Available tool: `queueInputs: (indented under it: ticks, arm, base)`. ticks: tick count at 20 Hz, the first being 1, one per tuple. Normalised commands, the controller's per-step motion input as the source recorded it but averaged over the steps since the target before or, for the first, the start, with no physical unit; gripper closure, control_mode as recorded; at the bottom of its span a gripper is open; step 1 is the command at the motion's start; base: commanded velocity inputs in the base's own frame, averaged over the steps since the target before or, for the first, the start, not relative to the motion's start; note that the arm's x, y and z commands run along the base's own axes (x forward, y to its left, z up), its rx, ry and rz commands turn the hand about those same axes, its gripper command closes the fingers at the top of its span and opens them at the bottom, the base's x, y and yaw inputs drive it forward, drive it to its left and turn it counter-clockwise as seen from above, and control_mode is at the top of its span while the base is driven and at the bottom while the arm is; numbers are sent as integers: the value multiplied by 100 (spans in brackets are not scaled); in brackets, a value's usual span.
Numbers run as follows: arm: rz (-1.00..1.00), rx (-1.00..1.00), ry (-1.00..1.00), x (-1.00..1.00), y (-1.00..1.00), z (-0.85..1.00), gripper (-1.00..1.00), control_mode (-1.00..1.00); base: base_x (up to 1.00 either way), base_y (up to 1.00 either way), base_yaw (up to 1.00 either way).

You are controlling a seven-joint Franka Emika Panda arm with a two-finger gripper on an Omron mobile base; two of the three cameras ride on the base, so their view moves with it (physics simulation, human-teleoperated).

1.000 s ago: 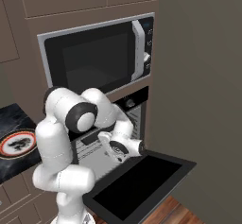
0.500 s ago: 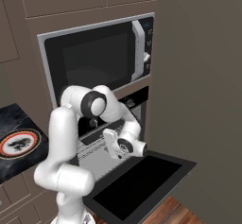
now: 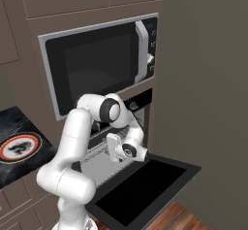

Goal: Take the baked cake out of the oven and place it on the plate for cooling. Then close the oven door.

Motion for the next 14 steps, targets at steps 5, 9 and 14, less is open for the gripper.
queueInputs:
  ticks: [5,9,14]
  arm:
    - [3,0,0,40,30,-41,-100,-100]
    - [2,0,0,28,15,-43,-100,-100]
    - [1,0,0,19,10,-43,-100,-100]
  base:
    - [0,0,0]
    - [0,0,0]
    - [0,0,0]
